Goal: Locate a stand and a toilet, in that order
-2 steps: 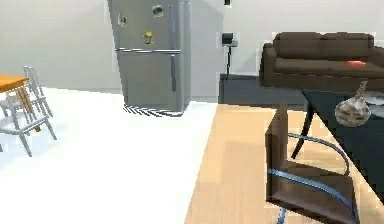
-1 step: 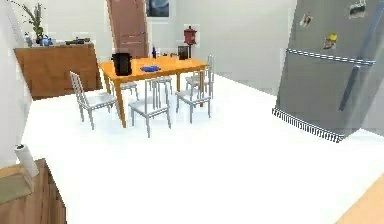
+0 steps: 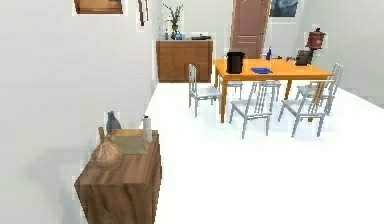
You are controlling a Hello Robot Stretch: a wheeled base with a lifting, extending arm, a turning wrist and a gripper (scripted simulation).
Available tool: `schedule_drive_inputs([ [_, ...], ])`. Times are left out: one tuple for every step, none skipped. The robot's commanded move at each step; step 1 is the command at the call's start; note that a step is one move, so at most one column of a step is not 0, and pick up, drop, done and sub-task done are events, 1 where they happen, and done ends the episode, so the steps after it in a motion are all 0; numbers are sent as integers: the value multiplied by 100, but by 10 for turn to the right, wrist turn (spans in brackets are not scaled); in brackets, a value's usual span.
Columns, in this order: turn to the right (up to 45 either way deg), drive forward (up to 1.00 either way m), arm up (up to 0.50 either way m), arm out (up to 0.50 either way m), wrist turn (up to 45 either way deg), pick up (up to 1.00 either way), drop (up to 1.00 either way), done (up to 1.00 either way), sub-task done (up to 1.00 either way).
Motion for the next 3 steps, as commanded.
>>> schedule_drive_inputs([
  [0,15,0,0,0,0,0,0,0],
  [-240,0,0,0,0,0,0,0,0],
  [0,0,0,0,0,0,0,0,100],
])
